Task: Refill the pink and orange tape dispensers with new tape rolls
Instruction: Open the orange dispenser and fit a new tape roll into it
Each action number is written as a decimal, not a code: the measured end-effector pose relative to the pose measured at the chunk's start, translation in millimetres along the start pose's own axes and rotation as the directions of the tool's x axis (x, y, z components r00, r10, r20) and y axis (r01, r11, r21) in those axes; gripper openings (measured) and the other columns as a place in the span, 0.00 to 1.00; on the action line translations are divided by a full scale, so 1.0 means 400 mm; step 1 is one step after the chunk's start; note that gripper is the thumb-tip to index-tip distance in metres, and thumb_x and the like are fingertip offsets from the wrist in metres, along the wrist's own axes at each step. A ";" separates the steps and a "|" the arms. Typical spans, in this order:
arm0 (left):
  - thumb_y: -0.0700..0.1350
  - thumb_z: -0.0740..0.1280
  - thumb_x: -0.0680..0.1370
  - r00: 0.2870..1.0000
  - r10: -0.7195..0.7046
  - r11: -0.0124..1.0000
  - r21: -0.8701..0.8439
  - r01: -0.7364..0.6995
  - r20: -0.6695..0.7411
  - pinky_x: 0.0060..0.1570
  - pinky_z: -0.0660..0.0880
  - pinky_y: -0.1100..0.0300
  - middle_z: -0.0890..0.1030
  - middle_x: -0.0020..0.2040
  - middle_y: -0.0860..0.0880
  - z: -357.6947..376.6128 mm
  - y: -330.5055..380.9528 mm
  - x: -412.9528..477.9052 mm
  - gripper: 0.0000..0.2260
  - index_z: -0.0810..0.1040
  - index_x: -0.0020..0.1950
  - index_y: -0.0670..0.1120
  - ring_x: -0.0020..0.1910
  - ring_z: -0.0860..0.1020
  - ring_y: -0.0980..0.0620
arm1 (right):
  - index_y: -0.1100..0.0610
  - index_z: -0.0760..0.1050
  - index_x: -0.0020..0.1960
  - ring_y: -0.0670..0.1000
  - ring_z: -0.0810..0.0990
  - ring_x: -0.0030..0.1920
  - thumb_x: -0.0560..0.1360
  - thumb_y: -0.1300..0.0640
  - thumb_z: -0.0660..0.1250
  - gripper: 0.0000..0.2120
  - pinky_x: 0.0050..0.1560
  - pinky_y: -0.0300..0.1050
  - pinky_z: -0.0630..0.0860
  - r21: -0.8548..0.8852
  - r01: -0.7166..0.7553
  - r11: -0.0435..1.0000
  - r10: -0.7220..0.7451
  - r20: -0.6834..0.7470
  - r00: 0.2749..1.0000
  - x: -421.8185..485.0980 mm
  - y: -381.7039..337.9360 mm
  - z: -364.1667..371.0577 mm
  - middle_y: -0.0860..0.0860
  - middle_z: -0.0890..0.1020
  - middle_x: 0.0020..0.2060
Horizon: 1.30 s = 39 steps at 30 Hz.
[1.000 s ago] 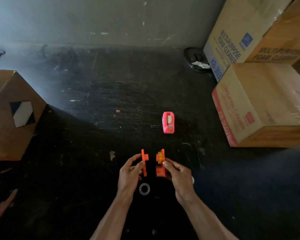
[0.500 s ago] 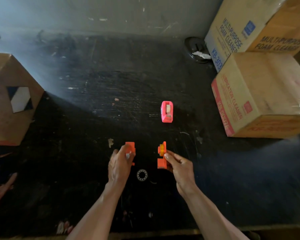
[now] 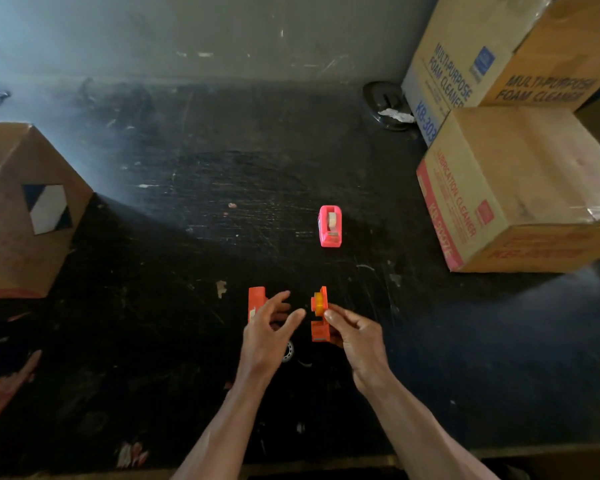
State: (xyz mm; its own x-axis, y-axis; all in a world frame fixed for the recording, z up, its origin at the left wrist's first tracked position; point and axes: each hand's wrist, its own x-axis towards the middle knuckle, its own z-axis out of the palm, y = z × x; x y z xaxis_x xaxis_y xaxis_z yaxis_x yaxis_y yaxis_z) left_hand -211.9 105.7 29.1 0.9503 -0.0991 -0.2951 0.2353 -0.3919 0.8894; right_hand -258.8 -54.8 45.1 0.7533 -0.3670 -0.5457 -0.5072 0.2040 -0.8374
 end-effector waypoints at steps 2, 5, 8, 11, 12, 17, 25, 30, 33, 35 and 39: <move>0.50 0.72 0.79 0.995 0.018 0.997 -0.079 -0.010 0.095 0.47 0.76 0.71 0.81 0.56 0.59 0.015 0.019 -0.001 0.21 0.75 0.72 0.57 0.54 0.80 0.65 | 0.51 0.86 0.58 0.47 0.89 0.49 0.79 0.55 0.72 0.09 0.61 0.53 0.83 -0.012 0.004 1.000 -0.004 0.008 1.000 -0.005 0.002 -0.002 0.48 0.90 0.47; 0.49 0.72 0.79 0.979 0.047 0.990 -0.141 -0.019 0.201 0.53 0.77 0.70 0.82 0.57 0.59 0.025 0.026 0.005 0.21 0.75 0.70 0.61 0.56 0.80 0.69 | 0.51 0.86 0.58 0.49 0.89 0.50 0.80 0.55 0.70 0.09 0.61 0.55 0.83 -0.023 -0.005 1.000 0.005 0.015 1.000 -0.010 0.006 -0.004 0.49 0.90 0.48; 0.48 0.72 0.79 0.970 0.044 0.983 -0.185 0.001 0.238 0.61 0.79 0.59 0.83 0.61 0.57 0.028 0.024 0.012 0.18 0.76 0.67 0.63 0.61 0.81 0.61 | 0.53 0.85 0.59 0.49 0.89 0.50 0.81 0.56 0.69 0.10 0.61 0.55 0.83 -0.015 -0.004 1.000 0.005 0.033 0.999 -0.017 0.002 -0.006 0.50 0.90 0.48; 0.46 0.72 0.79 0.978 0.045 0.980 -0.200 -0.003 0.205 0.53 0.80 0.64 0.84 0.58 0.55 0.029 0.024 0.015 0.16 0.78 0.65 0.61 0.58 0.82 0.60 | 0.53 0.86 0.59 0.49 0.89 0.51 0.80 0.57 0.70 0.09 0.60 0.54 0.83 0.005 0.006 1.000 -0.006 0.020 1.000 -0.022 -0.001 -0.013 0.50 0.90 0.48; 0.46 0.73 0.79 0.982 0.040 0.980 -0.201 -0.002 0.182 0.52 0.80 0.66 0.84 0.57 0.55 0.028 0.024 0.017 0.16 0.78 0.65 0.60 0.56 0.82 0.62 | 0.53 0.86 0.58 0.48 0.89 0.51 0.80 0.57 0.70 0.09 0.60 0.54 0.83 0.010 0.007 1.000 -0.007 0.008 1.000 -0.021 -0.002 -0.016 0.50 0.90 0.48; 0.48 0.74 0.77 0.993 0.010 0.993 -0.121 0.004 0.115 0.57 0.79 0.62 0.83 0.54 0.57 0.030 0.010 0.042 0.17 0.79 0.66 0.57 0.54 0.82 0.61 | 0.52 0.85 0.60 0.46 0.89 0.50 0.78 0.55 0.73 0.11 0.62 0.53 0.82 0.006 -0.005 1.000 0.005 -0.067 0.998 -0.011 0.005 -0.040 0.49 0.90 0.49; 0.44 0.75 0.77 0.991 0.116 0.907 0.400 -0.131 0.060 0.56 0.73 0.67 0.81 0.62 0.49 0.061 -0.042 0.107 0.22 0.77 0.71 0.48 0.59 0.80 0.54 | 0.48 0.86 0.57 0.48 0.85 0.58 0.75 0.52 0.76 0.11 0.68 0.55 0.78 -0.012 -0.060 0.998 0.057 -0.159 0.986 0.000 0.031 -0.065 0.48 0.89 0.54; 0.44 0.73 0.79 0.989 0.115 0.869 0.472 -0.148 0.098 0.65 0.74 0.53 0.78 0.67 0.42 0.082 -0.058 0.134 0.21 0.78 0.71 0.45 0.67 0.77 0.43 | 0.42 0.85 0.52 0.48 0.84 0.60 0.75 0.52 0.75 0.08 0.70 0.56 0.76 -0.034 -0.069 0.997 0.062 -0.175 0.983 0.000 0.027 -0.066 0.48 0.88 0.56; 0.47 0.71 0.80 0.991 0.094 0.851 0.510 -0.127 0.091 0.69 0.70 0.47 0.77 0.70 0.41 0.085 -0.051 0.143 0.20 0.77 0.72 0.47 0.69 0.74 0.41 | 0.44 0.85 0.54 0.49 0.83 0.61 0.76 0.54 0.75 0.08 0.70 0.56 0.75 -0.028 -0.072 0.997 0.066 -0.158 0.985 0.004 0.021 -0.066 0.49 0.87 0.57; 0.47 0.70 0.81 0.992 0.093 0.852 0.509 -0.121 0.081 0.70 0.69 0.48 0.76 0.71 0.42 0.085 -0.047 0.136 0.21 0.75 0.74 0.46 0.70 0.74 0.41 | 0.46 0.84 0.57 0.50 0.83 0.62 0.76 0.54 0.75 0.10 0.71 0.56 0.75 -0.033 -0.073 0.997 0.067 -0.158 0.985 0.004 0.015 -0.064 0.50 0.86 0.58; 0.46 0.73 0.79 0.995 0.095 0.892 0.445 -0.085 -0.002 0.69 0.73 0.53 0.76 0.70 0.44 0.079 -0.052 0.105 0.26 0.72 0.76 0.45 0.69 0.75 0.46 | 0.48 0.84 0.60 0.48 0.83 0.60 0.76 0.52 0.75 0.12 0.71 0.53 0.75 -0.051 -0.062 0.997 0.054 -0.140 0.989 0.004 0.015 -0.064 0.49 0.87 0.57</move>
State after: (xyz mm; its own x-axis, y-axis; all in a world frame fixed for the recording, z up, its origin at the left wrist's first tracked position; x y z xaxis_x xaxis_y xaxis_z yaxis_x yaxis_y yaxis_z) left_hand -183.3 80.8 -12.7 0.9688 -0.1343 -0.2084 0.0389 -0.7478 0.6628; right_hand -271.2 -77.3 40.0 0.6589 -0.4785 -0.5805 -0.5734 0.1800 -0.7993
